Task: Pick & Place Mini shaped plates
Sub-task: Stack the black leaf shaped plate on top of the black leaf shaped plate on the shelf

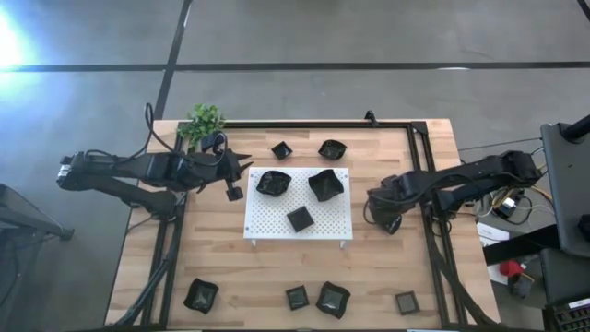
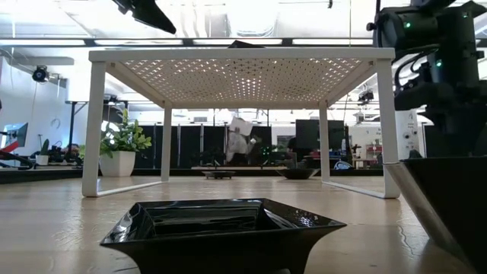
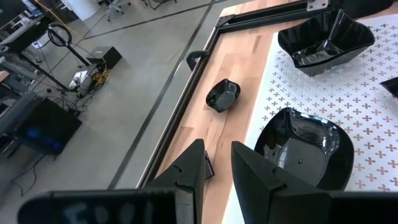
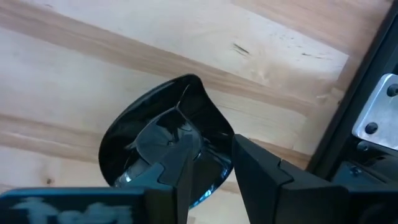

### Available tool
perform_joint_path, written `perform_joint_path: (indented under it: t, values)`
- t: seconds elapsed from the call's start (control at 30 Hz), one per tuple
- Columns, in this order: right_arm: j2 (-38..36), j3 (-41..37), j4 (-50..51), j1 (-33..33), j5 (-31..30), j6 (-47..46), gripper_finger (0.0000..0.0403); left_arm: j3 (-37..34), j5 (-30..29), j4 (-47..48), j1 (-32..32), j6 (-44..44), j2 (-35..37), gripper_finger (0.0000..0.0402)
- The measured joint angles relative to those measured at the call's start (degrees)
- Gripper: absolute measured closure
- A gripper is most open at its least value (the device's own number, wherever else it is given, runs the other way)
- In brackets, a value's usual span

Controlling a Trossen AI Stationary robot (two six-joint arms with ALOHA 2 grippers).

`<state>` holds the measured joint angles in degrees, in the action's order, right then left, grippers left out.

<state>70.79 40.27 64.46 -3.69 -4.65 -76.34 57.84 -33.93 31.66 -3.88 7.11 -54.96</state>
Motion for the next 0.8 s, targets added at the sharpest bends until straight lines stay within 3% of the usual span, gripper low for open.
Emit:
perform_joint_path:
  t: [0.8]
  values:
    - [9.8, 0.0, -3.9, 5.0, 1.3, 11.2, 0.0285, 0.0, 0.7, 0.3, 0.0, 0.8, 0.0, 0.0326]
